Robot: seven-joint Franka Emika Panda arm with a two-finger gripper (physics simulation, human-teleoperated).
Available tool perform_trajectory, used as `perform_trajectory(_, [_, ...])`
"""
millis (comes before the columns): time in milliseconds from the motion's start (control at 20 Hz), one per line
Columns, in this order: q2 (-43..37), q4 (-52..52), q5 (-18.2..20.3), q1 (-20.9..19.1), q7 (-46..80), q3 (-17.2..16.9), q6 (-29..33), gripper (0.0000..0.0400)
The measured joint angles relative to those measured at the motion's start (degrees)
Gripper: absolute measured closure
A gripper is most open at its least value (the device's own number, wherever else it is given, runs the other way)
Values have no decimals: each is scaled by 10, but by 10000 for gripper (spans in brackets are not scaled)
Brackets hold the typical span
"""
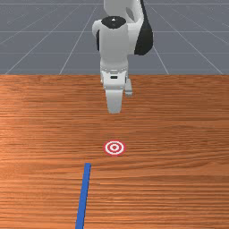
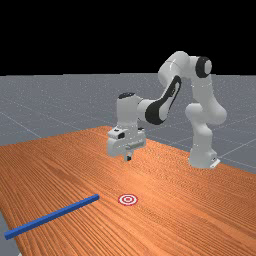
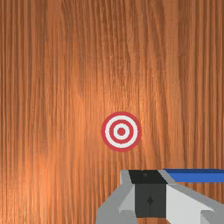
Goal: Pull the pivot to the target area
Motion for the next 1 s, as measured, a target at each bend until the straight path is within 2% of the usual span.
perform_trajectory(650, [12,3,-1,1,1,0,2,400])
perform_trajectory(700, [2,-23,0,1,0,0,45,400])
perform_trajectory(750, [1,-24,0,1,0,0,49,400])
perform_trajectory(800, [-9,-51,0,1,0,0,100,400])
perform_trajectory(850, [10,-7,-74,30,65,-24,15,400])
perform_trajectory(900, [10,-7,-76,31,67,-24,15,400])
perform_trajectory(950, [11,-6,-104,43,91,-32,7,400])
perform_trajectory(1000, [9,-8,-111,46,97,-34,7,400])
